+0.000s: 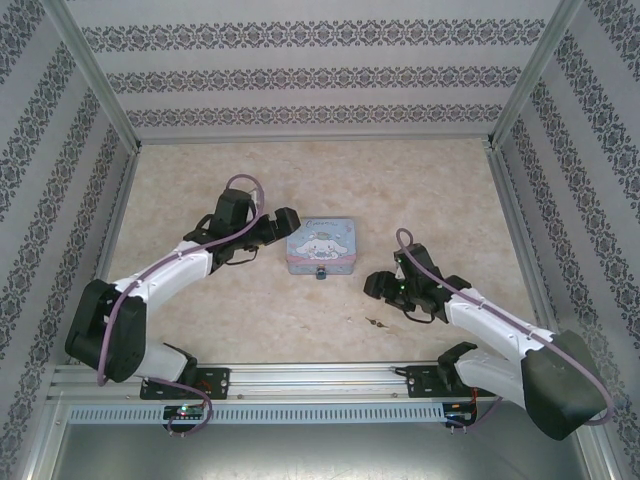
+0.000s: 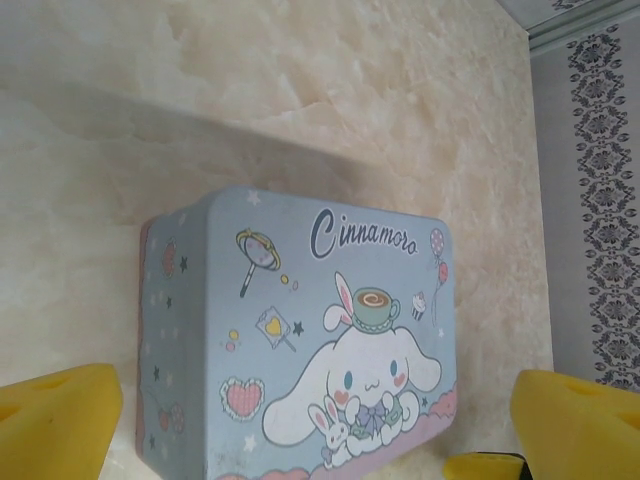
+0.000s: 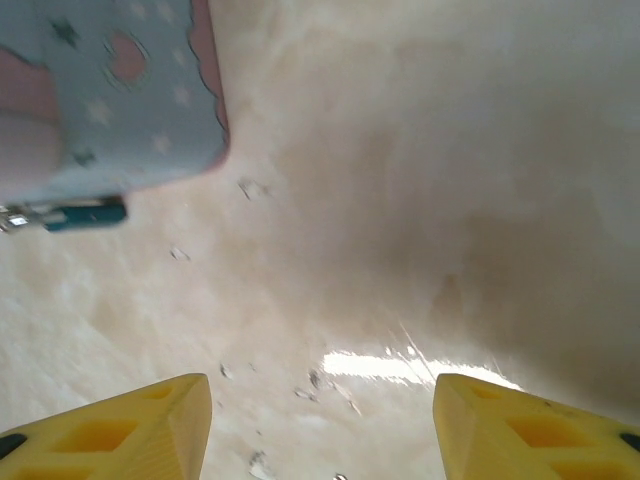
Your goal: Unlock a padlock with a key
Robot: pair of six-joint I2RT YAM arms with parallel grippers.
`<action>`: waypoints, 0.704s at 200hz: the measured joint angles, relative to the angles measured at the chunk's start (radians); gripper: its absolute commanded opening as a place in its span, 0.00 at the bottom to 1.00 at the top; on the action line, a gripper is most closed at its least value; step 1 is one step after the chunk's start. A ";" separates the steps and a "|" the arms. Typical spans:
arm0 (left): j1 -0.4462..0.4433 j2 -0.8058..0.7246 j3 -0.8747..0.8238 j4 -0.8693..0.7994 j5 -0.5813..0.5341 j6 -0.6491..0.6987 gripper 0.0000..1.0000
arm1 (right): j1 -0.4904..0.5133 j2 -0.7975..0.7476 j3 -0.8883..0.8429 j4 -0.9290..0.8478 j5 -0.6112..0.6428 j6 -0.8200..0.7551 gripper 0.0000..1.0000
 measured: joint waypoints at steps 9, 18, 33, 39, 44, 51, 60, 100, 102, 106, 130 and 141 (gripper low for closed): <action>0.000 -0.014 -0.008 -0.009 0.002 0.000 1.00 | 0.015 0.001 -0.006 -0.006 0.006 0.000 0.60; 0.000 -0.027 -0.017 -0.014 0.006 0.000 1.00 | 0.031 0.001 -0.010 -0.011 0.009 0.000 0.60; 0.000 -0.038 -0.025 -0.018 0.013 0.000 1.00 | 0.058 0.011 -0.012 -0.013 0.014 0.000 0.58; 0.000 -0.040 -0.028 -0.018 0.016 0.000 1.00 | 0.070 0.019 -0.012 -0.012 0.018 0.000 0.58; 0.000 -0.042 -0.031 -0.018 0.018 0.000 1.00 | 0.081 0.026 -0.012 -0.013 0.021 0.000 0.58; 0.000 -0.042 -0.034 -0.018 0.020 -0.001 1.00 | 0.096 0.036 -0.012 -0.015 0.024 0.000 0.57; 0.000 -0.042 -0.039 -0.018 0.020 -0.001 1.00 | 0.117 0.048 -0.012 -0.022 0.028 0.000 0.57; 0.000 -0.043 -0.053 -0.017 0.034 -0.005 1.00 | 0.182 0.059 -0.006 -0.039 0.084 0.001 0.57; 0.000 -0.043 -0.053 -0.017 0.035 -0.005 1.00 | 0.186 0.059 -0.006 -0.040 0.087 0.001 0.57; 0.000 -0.043 -0.054 -0.016 0.036 -0.005 1.00 | 0.190 0.059 -0.005 -0.042 0.092 0.000 0.57; 0.000 -0.043 -0.055 -0.016 0.041 -0.008 1.00 | 0.226 0.059 0.000 -0.058 0.122 0.002 0.56; 0.000 -0.043 -0.055 -0.016 0.042 -0.008 1.00 | 0.249 0.059 0.006 -0.079 0.130 0.005 0.56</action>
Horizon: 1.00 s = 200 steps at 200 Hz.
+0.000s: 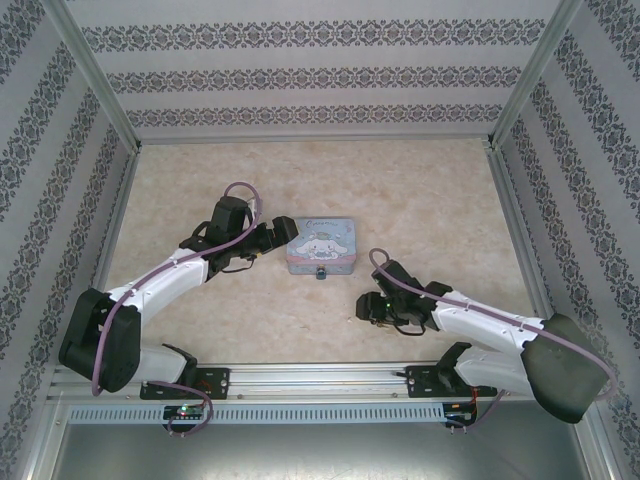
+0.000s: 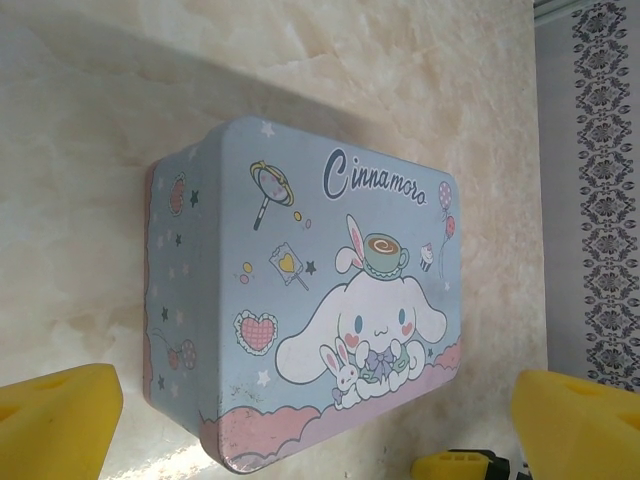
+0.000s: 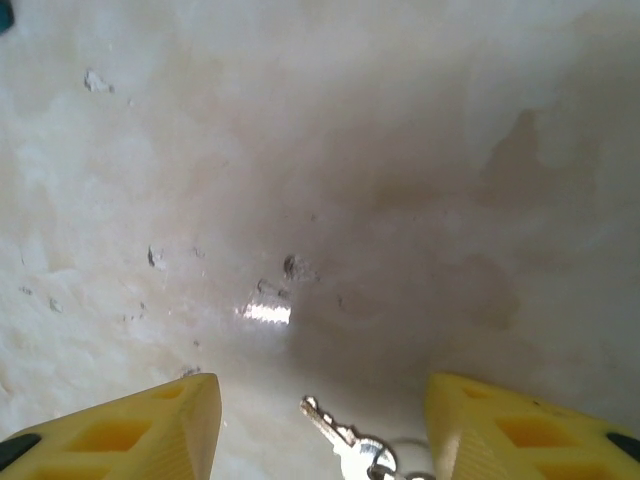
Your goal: Unlock a padlock with a key
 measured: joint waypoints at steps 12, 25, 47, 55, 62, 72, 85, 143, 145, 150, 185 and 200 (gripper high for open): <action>0.000 0.000 0.000 0.001 0.000 0.000 1.00 | 0.024 0.000 0.006 -0.021 0.013 0.001 0.56; 0.000 0.000 0.000 0.004 0.002 0.000 1.00 | 0.048 0.002 0.014 -0.050 0.026 0.003 0.56; 0.000 0.002 0.000 0.010 0.007 -0.005 1.00 | 0.077 0.007 0.027 -0.095 0.045 0.003 0.56; 0.000 0.005 0.000 0.012 0.009 -0.008 1.00 | 0.084 0.008 0.031 -0.107 0.053 0.003 0.55; 0.000 0.008 0.000 0.013 0.011 -0.008 1.00 | 0.087 0.008 0.034 -0.119 0.060 0.003 0.55; 0.000 0.013 0.000 0.014 0.013 -0.011 1.00 | 0.093 0.010 0.035 -0.133 0.069 0.003 0.54; 0.000 0.018 0.000 0.015 0.016 -0.015 1.00 | 0.100 0.012 0.038 -0.144 0.082 0.002 0.54; 0.000 0.022 0.000 0.019 0.023 -0.020 1.00 | 0.119 0.082 0.082 -0.180 0.123 -0.028 0.50; 0.000 0.022 0.000 0.019 0.023 -0.020 1.00 | 0.119 0.085 0.084 -0.183 0.123 -0.028 0.50; 0.000 0.022 0.000 0.019 0.023 -0.021 1.00 | 0.119 0.093 0.089 -0.187 0.126 -0.033 0.49; 0.000 0.022 0.000 0.019 0.023 -0.023 1.00 | 0.124 0.142 0.122 -0.222 0.141 -0.056 0.43; 0.000 0.022 0.000 0.019 0.023 -0.023 1.00 | 0.132 0.152 0.129 -0.232 0.154 -0.065 0.41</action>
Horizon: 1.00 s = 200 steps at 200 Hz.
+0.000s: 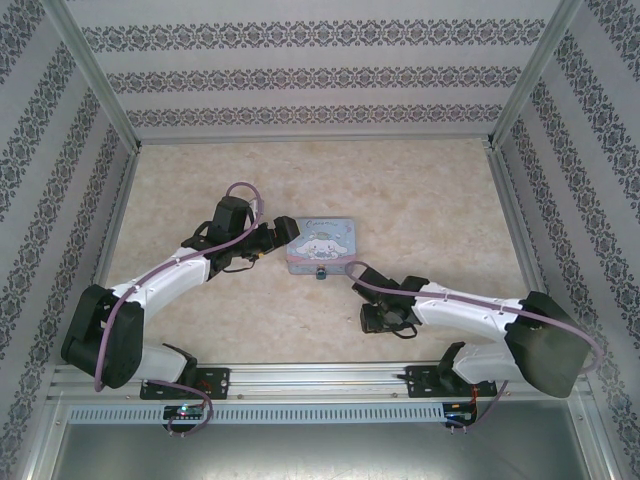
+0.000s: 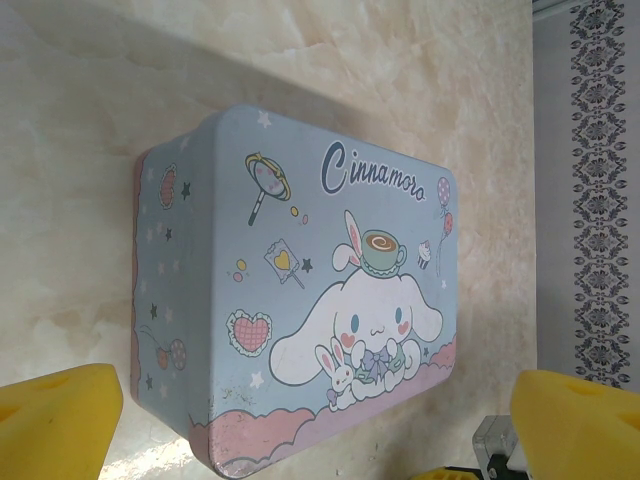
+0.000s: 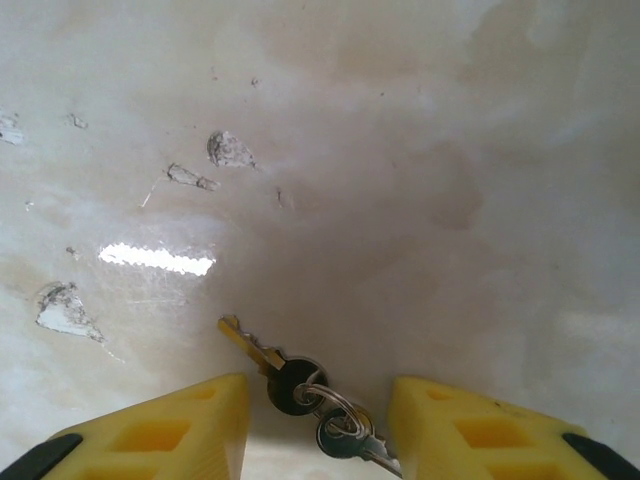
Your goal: Unlock a padlock with a key
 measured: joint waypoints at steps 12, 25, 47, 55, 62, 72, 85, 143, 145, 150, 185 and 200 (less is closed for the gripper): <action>0.000 0.000 0.000 0.000 0.000 0.000 1.00 | 0.005 0.006 0.003 -0.005 0.007 -0.004 0.39; 0.000 0.000 0.000 0.000 0.000 0.000 1.00 | 0.011 0.009 0.005 -0.008 0.014 -0.007 0.39; 0.000 0.000 0.000 0.000 0.000 0.000 1.00 | 0.019 0.014 0.009 -0.011 0.027 -0.008 0.36; 0.000 0.000 0.000 0.000 0.000 0.000 1.00 | 0.019 0.017 0.011 -0.013 0.029 -0.010 0.35; 0.000 0.000 0.000 0.000 0.000 0.000 1.00 | 0.019 0.019 0.013 -0.015 0.031 -0.010 0.34; 0.000 0.000 0.000 0.000 0.000 0.000 1.00 | 0.019 0.026 0.018 -0.020 0.033 -0.011 0.33; 0.000 0.000 0.000 0.000 0.000 0.000 1.00 | 0.019 0.035 0.026 -0.027 0.034 -0.013 0.31; 0.000 0.000 0.000 -0.001 0.000 0.001 1.00 | 0.021 0.071 0.056 -0.038 0.032 -0.043 0.14; 0.000 0.000 0.000 -0.001 0.000 0.001 1.00 | 0.022 0.071 0.056 -0.039 0.032 -0.042 0.14; 0.000 0.000 0.000 -0.001 0.000 0.001 1.00 | 0.024 0.071 0.056 -0.038 0.033 -0.047 0.11; 0.000 -0.001 0.000 -0.002 0.000 0.001 1.00 | 0.025 0.067 0.057 0.008 0.044 -0.055 0.00; 0.000 -0.002 0.000 -0.002 0.000 0.001 1.00 | 0.025 0.066 0.057 0.035 0.044 -0.056 0.00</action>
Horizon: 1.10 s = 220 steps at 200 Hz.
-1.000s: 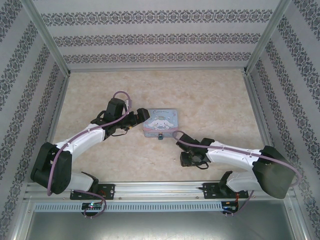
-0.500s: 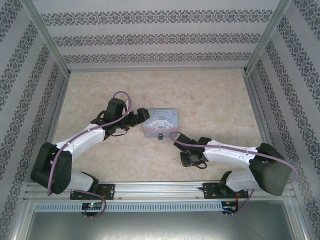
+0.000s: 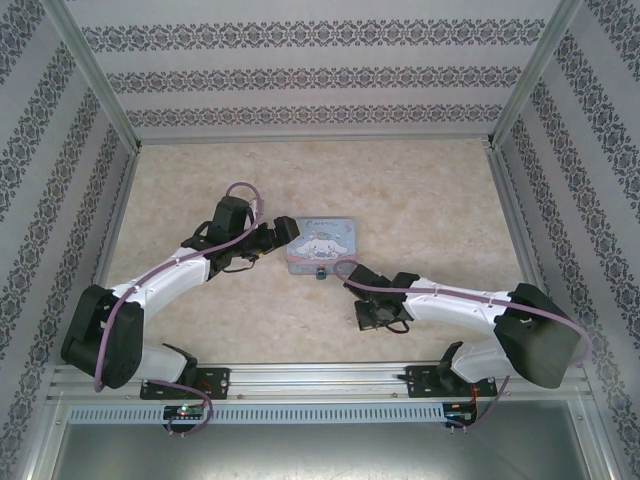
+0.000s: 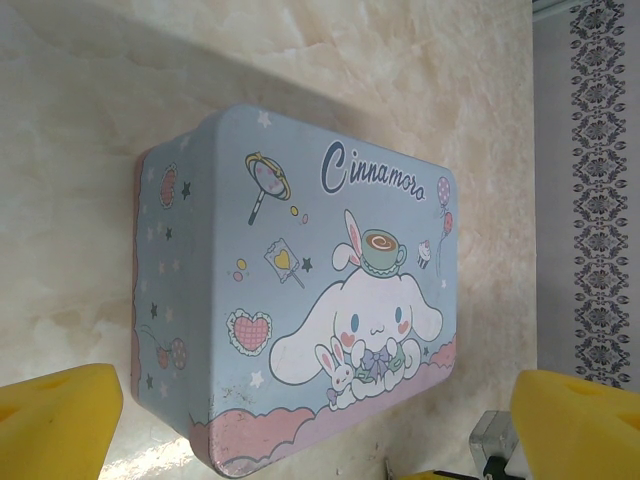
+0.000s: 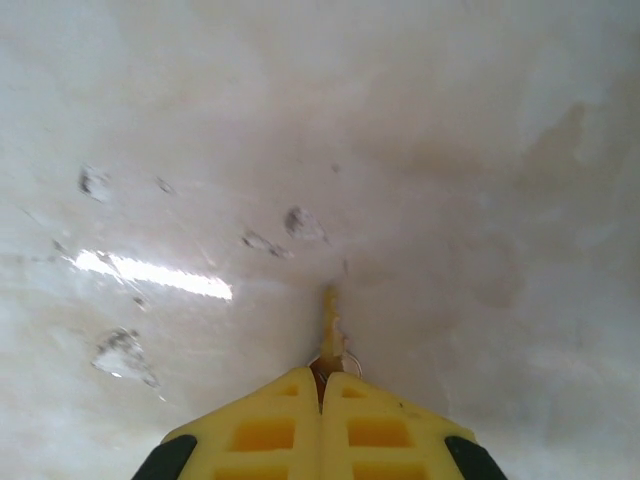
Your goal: Unlock a padlock with a key
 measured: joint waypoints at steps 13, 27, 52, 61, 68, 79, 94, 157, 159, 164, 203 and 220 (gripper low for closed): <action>0.000 -0.002 0.000 -0.003 -0.001 0.000 1.00 | 0.000 0.000 -0.001 0.017 -0.002 0.000 0.00; 0.000 -0.005 0.000 -0.015 -0.015 0.000 1.00 | 0.000 -0.003 -0.002 0.023 -0.010 0.000 0.00; 0.000 -0.034 -0.012 -0.023 -0.055 0.003 1.00 | -0.003 -0.035 -0.006 0.021 -0.036 0.005 0.00; 0.000 -0.055 -0.026 -0.022 -0.073 0.003 1.00 | -0.008 -0.060 -0.006 0.021 -0.049 0.008 0.00; 0.000 -0.070 -0.036 -0.022 -0.084 0.003 1.00 | -0.013 -0.080 -0.006 0.022 -0.058 0.013 0.00; 0.000 -0.095 -0.052 -0.022 -0.105 0.003 1.00 | -0.023 -0.120 -0.005 0.022 -0.074 0.023 0.00; 0.000 -0.125 -0.069 -0.022 -0.135 -0.002 1.00 | -0.038 -0.172 -0.001 0.024 -0.098 0.032 0.00; 0.000 -0.153 -0.056 -0.012 -0.119 -0.083 1.00 | -0.185 -0.350 0.010 0.136 -0.228 0.129 0.00; 0.000 -0.150 -0.055 -0.008 -0.114 -0.089 1.00 | -0.189 -0.352 0.010 0.141 -0.232 0.131 0.00; 0.000 -0.145 -0.053 0.003 -0.100 -0.104 1.00 | -0.200 -0.360 0.010 0.160 -0.244 0.141 0.00; -0.001 -0.119 -0.047 0.107 -0.019 -0.231 0.99 | -0.293 -0.373 0.011 0.315 -0.341 0.217 0.00; -0.008 -0.114 -0.046 0.162 0.000 -0.288 1.00 | -0.325 -0.358 0.012 0.385 -0.377 0.254 0.00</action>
